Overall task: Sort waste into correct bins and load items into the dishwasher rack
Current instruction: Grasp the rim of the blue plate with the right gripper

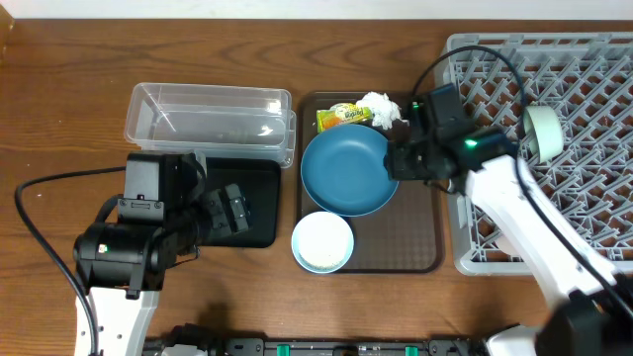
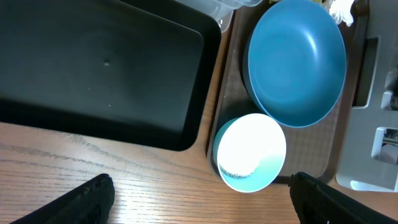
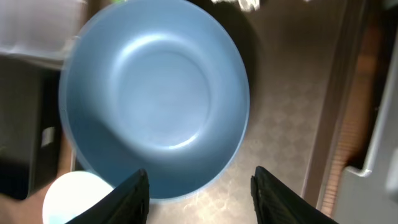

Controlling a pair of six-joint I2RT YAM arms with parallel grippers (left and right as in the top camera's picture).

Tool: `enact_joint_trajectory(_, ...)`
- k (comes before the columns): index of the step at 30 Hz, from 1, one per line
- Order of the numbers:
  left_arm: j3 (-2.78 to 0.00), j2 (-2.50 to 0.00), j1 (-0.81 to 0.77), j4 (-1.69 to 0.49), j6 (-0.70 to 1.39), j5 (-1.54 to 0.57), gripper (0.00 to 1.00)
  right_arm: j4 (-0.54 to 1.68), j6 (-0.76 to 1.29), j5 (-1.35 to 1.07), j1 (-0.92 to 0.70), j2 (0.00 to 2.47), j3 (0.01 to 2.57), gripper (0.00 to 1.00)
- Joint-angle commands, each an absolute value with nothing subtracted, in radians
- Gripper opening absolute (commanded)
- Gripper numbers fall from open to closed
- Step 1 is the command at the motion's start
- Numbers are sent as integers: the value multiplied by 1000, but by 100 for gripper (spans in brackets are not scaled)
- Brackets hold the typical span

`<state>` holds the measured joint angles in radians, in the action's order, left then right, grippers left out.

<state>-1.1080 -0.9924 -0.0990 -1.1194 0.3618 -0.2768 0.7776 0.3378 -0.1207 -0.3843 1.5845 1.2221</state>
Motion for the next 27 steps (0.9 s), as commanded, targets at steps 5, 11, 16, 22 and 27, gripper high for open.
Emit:
enact_joint_trajectory(5, -1119, -992, -96, -1121, 350, -260, 92, 687, 461, -69, -390, 1788, 1209, 48)
enact_joint_trajectory(11, -1119, -992, -96, -1121, 350, -260, 92, 672, 524, -49, -368, 1875, 1209, 18)
enact_joint_trajectory(16, -1119, -992, -96, -1121, 350, -260, 92, 680, 523, -49, -351, 1867, 1210, 1)
enact_joint_trajectory(22, -1119, -992, -96, -1121, 350, -260, 92, 701, 495, -6, -298, 1726, 1211, 1)
enact_joint_trajectory(27, -1119, -992, -96, -1121, 350, -260, 92, 700, 357, 179, -262, 1455, 1212, 1)
